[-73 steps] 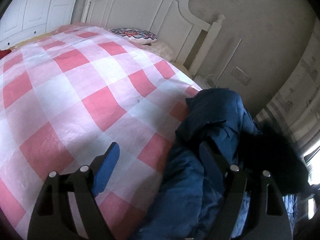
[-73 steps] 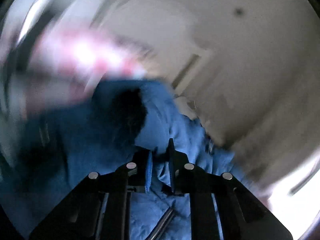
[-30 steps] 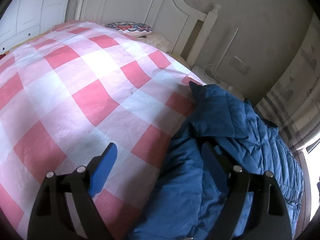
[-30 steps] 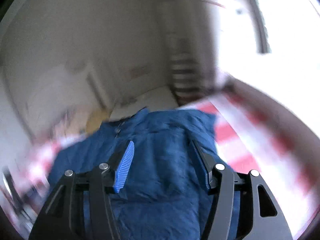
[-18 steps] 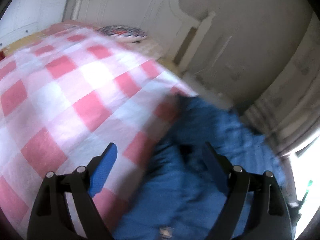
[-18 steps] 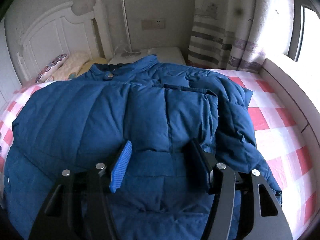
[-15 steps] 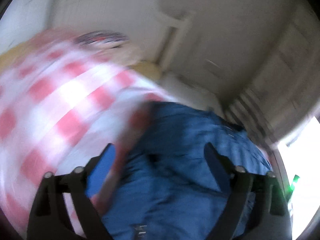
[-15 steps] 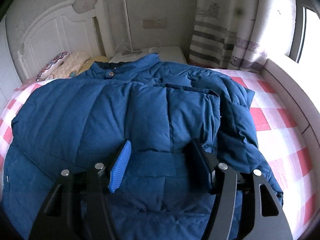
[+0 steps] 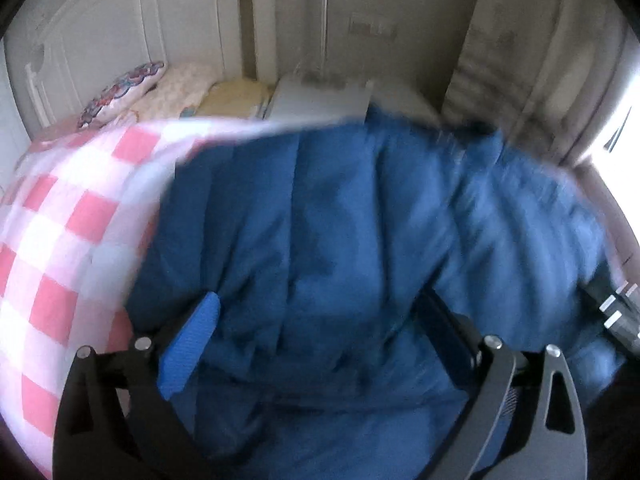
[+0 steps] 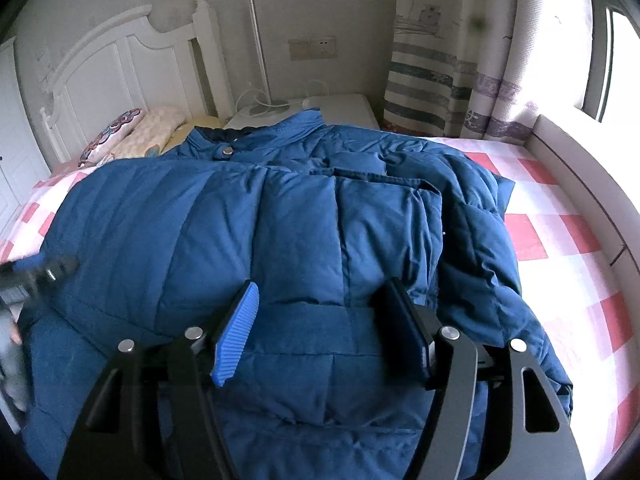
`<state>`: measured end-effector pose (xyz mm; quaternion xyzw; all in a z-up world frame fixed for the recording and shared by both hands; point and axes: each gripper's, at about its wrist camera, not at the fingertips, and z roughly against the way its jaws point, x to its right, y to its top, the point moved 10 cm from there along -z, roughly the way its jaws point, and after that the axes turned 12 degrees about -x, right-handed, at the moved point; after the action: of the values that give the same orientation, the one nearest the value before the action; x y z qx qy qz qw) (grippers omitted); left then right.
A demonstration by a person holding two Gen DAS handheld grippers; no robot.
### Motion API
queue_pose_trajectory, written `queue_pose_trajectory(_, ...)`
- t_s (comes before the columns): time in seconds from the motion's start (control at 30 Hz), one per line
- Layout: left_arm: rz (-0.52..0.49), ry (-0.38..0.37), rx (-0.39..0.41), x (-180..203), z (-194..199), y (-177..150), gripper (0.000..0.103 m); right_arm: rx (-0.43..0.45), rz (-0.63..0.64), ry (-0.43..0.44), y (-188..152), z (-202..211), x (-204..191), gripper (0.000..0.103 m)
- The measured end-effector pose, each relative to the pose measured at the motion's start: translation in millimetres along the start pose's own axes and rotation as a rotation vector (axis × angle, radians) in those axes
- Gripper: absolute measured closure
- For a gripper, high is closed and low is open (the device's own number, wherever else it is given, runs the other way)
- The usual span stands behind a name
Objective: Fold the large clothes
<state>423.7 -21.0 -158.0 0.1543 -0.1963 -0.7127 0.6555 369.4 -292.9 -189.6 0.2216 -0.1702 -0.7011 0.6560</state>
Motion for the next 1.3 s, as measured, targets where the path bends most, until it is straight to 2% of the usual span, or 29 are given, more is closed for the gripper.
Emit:
queue_pose_trajectory(0.07,-0.027,0.067,0.073,2.2,15.6,26.8,0.005,0.001,0.001,-0.001,-0.2,0.2,0.1,0.039)
queue_pose_trajectory(0.13,-0.051,0.076,0.074,8.4,9.2,50.8,0.004,0.001,-0.001,0.002,-0.3,0.1,0.7,0.038)
queue_pose_trajectory(0.17,-0.057,0.077,0.042,9.2,-2.7,58.6,0.004,0.001,-0.003,0.007,-0.2,0.2,1.2,0.038)
queue_pose_trajectory(0.23,-0.039,0.122,-0.076,3.5,-40.9,61.8,0.004,0.002,-0.003,0.009,-0.4,0.0,0.3,0.038)
queue_pose_trajectory(0.27,-0.03,0.119,-0.143,1.1,-64.9,57.2,0.002,0.002,-0.004,0.012,-0.3,0.2,0.3,0.038)
queue_pose_trajectory(0.3,-0.029,0.119,-0.147,2.4,-71.8,55.7,0.002,0.003,-0.004,0.015,-0.2,0.4,-0.2,0.038)
queue_pose_trajectory(0.4,-0.022,0.139,-0.134,2.9,-62.0,53.0,0.003,0.004,-0.004,0.028,0.1,0.8,-1.4,0.036)
queue_pose_trajectory(0.5,0.022,0.061,-0.068,14.4,-40.3,63.8,0.003,0.006,-0.004,0.047,0.3,0.9,-2.0,0.033)
queue_pose_trajectory(0.57,0.011,0.058,-0.025,29.4,-33.4,73.2,0.002,0.006,-0.004,0.048,0.5,0.7,-2.1,0.033)
queue_pose_trajectory(0.63,-0.016,0.05,-0.062,47.4,-47.3,75.7,0.002,0.006,-0.004,0.049,0.4,0.8,-2.1,0.033)
queue_pose_trajectory(0.67,-0.042,0.062,-0.088,56.3,-59.8,74.3,0.002,0.006,-0.005,0.051,0.6,0.9,-2.0,0.033)
queue_pose_trajectory(0.7,-0.083,0.122,-0.109,63.0,-75.1,70.8,0.002,0.006,-0.005,0.05,0.4,0.7,-2.3,0.033)
queue_pose_trajectory(0.77,-0.124,0.186,-0.055,70.7,-84.0,70.3,0.002,0.008,-0.006,0.057,0.3,1.2,-3.1,0.033)
queue_pose_trajectory(0.8,-0.121,0.186,-0.051,70.6,-83.6,68.5,0.002,0.009,-0.008,0.06,0.4,1.4,-3.2,0.033)
queue_pose_trajectory(0.9,-0.095,0.131,-0.049,60.8,-70.9,62.3,0.002,0.009,-0.01,0.063,0.5,1.1,-3.1,0.032)
queue_pose_trajectory(0.97,-0.078,0.115,0.005,44.0,-44.3,55.5,0.002,0.009,-0.012,0.068,0.3,1.3,-3.3,0.032)
queue_pose_trajectory(1.07,-0.054,0.148,0.054,8.7,-17.1,39.2,0.002,0.011,-0.015,0.082,-0.3,1.7,-4.0,0.03)
queue_pose_trajectory(1.17,-0.007,0.143,0.008,-21.5,-19.6,20.3,0.002,0.011,-0.015,0.083,-0.9,1.8,-5.3,0.029)
queue_pose_trajectory(1.23,-0.025,0.141,-0.034,-32.0,-37.6,7.3,0.002,0.011,-0.014,0.08,-1.1,1.8,-5.6,0.029)
queue_pose_trajectory(1.3,-0.042,0.136,0.0,-31.3,-43.2,3.9,0.002,0.012,-0.012,0.076,-1.4,2.0,-6.2,0.029)
